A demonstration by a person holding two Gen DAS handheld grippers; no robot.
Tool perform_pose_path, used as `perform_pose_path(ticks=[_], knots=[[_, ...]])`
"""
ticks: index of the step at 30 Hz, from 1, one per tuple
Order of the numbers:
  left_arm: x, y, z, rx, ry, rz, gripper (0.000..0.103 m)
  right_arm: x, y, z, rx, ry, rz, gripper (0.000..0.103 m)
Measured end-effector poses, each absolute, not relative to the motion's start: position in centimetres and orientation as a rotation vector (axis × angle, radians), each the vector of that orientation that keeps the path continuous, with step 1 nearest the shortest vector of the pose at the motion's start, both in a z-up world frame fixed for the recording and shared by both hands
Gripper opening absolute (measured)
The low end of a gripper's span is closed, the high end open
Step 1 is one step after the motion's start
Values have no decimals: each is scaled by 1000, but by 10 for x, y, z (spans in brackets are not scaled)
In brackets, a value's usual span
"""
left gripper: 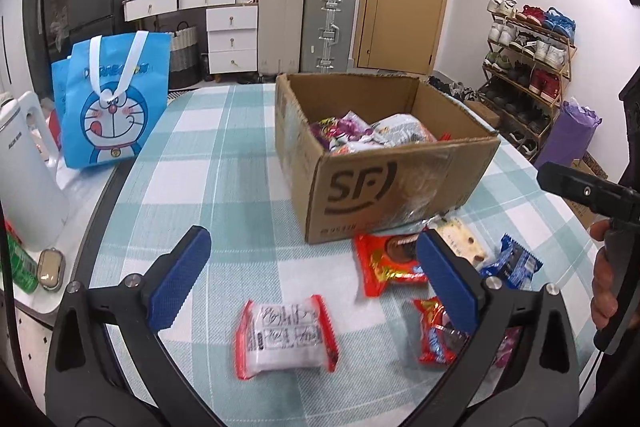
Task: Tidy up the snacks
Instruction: 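Move the left gripper to the white-red bread pack while the right moves to another purple candy bag, then grasp the purple candy bag with the right gripper while the left grasps the white-red bread pack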
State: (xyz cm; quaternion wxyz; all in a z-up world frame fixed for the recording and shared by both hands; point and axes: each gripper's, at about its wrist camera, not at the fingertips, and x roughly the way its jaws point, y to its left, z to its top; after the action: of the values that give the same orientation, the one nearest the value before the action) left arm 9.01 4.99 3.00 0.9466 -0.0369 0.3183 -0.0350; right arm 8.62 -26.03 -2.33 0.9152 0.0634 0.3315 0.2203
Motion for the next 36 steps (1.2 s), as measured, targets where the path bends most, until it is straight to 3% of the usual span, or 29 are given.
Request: perform_pose_path(ticks=[13,36], knots=[[62,62,14,-80,680,-44,103,47,-259,-44,0,734,438,102],[45,51,-7,-64,721,-62,103,7,-272,-103,181,874,354,102]])
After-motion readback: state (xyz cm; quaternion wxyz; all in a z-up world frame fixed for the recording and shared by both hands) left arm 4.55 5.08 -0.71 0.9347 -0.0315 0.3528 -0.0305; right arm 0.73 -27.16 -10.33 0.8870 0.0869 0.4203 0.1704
